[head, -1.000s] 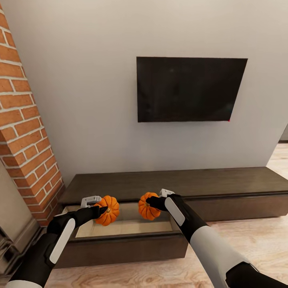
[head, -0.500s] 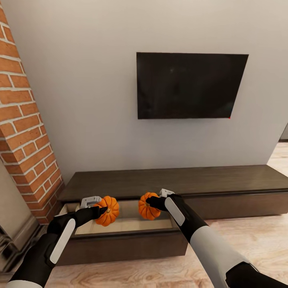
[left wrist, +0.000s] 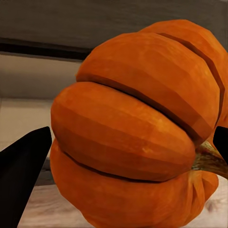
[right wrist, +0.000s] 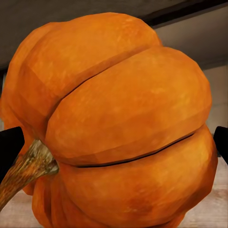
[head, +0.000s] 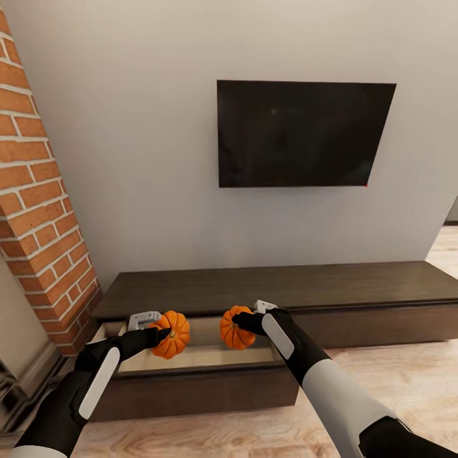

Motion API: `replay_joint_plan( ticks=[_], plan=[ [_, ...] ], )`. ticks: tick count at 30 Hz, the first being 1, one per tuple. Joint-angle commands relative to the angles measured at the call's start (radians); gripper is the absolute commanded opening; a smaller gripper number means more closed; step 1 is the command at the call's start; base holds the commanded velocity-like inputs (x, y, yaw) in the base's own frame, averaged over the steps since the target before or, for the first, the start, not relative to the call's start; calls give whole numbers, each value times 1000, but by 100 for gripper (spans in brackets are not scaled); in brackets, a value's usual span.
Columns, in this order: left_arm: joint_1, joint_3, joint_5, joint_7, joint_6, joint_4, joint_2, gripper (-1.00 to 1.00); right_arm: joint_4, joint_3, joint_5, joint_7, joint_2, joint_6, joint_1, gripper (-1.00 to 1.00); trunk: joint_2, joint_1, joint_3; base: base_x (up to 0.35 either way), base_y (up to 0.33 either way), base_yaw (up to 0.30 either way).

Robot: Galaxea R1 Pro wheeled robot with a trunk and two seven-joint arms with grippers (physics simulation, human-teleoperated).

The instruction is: Place each of the two pumpkins and all three candles from the living room inside a cabinet in the living room (use any cabinet), then make sure every cabinet is closed, and position the cauldron so it is next to a table in the living room.

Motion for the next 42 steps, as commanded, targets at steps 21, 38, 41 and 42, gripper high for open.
replay_joint_plan(
  ticks=[21,38,41,42],
  plan=[
    [-1,-1,-3,1,5,-1,1,-100,-1,4,-10,-10,-1,1,-1,-100,-14,8,-7,91,0,0],
    [-1,-1,-4,-4,5,4,1,-100,-1,5,-10,-10,1,1,-1,-100,-133,73,-61,0,0,0],
    [-1,-1,-4,-4,5,4,1,-100,-1,4,-10,-10,0,2,-1,-100,-154,84,-70,0,0,0],
    [-1,-1,-4,-4,4,4,1,-100,-2,4,-9,-10,0,1,-1,-100,-161,88,-73,0,0,0]
  ],
)
